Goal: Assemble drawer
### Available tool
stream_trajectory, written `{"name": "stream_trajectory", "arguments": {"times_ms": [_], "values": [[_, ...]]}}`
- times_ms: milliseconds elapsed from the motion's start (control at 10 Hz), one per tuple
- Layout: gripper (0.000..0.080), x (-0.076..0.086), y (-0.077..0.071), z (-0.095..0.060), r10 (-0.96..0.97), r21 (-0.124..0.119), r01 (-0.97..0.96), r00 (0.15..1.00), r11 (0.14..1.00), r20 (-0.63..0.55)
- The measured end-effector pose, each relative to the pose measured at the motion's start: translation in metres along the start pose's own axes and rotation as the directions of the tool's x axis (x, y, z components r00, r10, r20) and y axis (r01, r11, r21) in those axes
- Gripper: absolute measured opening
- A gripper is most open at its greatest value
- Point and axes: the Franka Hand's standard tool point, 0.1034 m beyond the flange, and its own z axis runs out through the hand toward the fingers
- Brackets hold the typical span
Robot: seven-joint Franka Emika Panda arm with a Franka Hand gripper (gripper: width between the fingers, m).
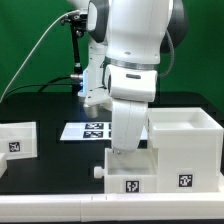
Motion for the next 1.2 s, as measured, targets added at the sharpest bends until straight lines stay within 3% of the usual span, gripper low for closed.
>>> {"name": "stream_trajectory", "arguments": {"times_ms": [300, 700, 800, 900, 1100, 1200], "values": [[0.0038, 0.014, 0.0, -0.001, -0.006, -0.003, 0.006, 1.0, 1.0, -0.011], [0.0038, 0.015, -0.001, 0.0, 0.009, -0.013, -0.009, 1.0, 1.0, -0.016], [0.0153, 0.015, -0.001, 0.0, 0.009, -0.012, -0.009, 1.0, 1.0, -0.016], [0.0153, 0.014, -0.001, 0.0, 0.009, -0.012, -0.009, 1.0, 1.0, -0.016], [0.0471, 0.01, -0.001, -0.012, 0.012, 0.002, -0.011, 1.0, 1.0, -0.003], [0.0587, 0.004, 0.0, -0.019, 0.003, 0.008, -0.003, 1.0, 1.0, 0.004]]}}
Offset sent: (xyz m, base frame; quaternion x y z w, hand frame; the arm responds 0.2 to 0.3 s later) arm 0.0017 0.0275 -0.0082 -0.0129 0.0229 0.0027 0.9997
